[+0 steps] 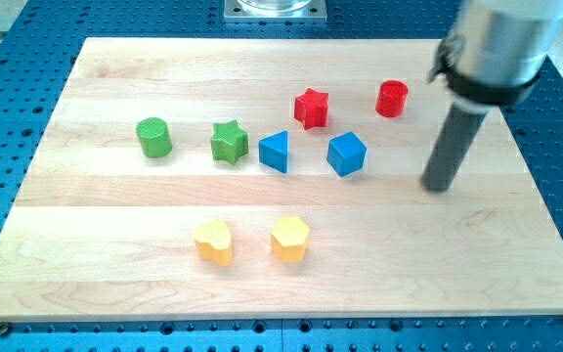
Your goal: Move the red circle diagonal to the blue triangle
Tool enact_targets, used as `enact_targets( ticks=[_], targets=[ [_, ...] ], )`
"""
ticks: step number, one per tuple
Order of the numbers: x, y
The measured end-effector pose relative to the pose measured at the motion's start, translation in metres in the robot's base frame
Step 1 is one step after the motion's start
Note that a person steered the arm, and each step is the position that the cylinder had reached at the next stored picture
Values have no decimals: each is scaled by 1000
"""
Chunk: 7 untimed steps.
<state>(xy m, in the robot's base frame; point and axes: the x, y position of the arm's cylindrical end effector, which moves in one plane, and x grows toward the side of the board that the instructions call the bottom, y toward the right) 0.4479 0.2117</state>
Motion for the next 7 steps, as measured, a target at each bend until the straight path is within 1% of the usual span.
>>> enact_targets(
  ticks=[1, 2, 3, 4, 5, 6, 7],
  targets=[
    [-98, 30],
    [-173, 17],
    [-199, -17],
    [-129, -36],
    [-42, 12],
    [-36, 49],
    [-119, 51]
  ],
)
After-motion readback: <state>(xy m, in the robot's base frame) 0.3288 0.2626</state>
